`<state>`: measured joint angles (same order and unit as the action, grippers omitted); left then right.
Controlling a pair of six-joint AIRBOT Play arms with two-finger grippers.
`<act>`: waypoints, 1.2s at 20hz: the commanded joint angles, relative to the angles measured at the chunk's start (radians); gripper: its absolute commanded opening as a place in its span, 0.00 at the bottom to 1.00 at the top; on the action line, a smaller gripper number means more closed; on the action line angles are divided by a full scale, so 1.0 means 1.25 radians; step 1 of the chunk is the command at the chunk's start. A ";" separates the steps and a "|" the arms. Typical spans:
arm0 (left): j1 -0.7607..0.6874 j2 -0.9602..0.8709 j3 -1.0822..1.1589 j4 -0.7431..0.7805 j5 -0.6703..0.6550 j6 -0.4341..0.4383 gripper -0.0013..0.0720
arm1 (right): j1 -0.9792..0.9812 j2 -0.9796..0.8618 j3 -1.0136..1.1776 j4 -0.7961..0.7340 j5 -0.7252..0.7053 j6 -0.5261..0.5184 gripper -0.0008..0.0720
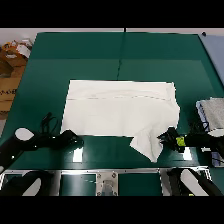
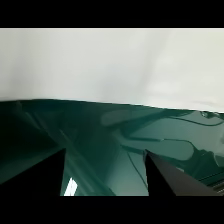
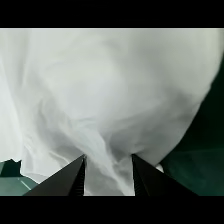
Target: Fold the shirts.
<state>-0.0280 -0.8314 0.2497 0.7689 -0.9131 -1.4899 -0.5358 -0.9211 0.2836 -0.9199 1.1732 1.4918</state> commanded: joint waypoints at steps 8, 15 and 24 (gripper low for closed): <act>-0.119 -0.001 -0.021 -0.045 0.430 -0.085 0.66 | 0.004 0.001 0.023 0.046 0.012 -0.007 0.72; -0.119 0.000 -0.019 -0.052 0.406 -0.063 0.05 | 0.003 0.001 0.153 -0.154 0.225 0.104 0.71; -0.119 0.000 -0.018 -0.053 0.369 -0.057 0.05 | 0.004 0.001 -0.007 -0.041 -0.063 0.031 0.63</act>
<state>-0.1761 -0.8326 0.2260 0.7033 -0.4412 -1.5639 -0.5316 -0.9192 0.3405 -1.1072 1.2713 1.6211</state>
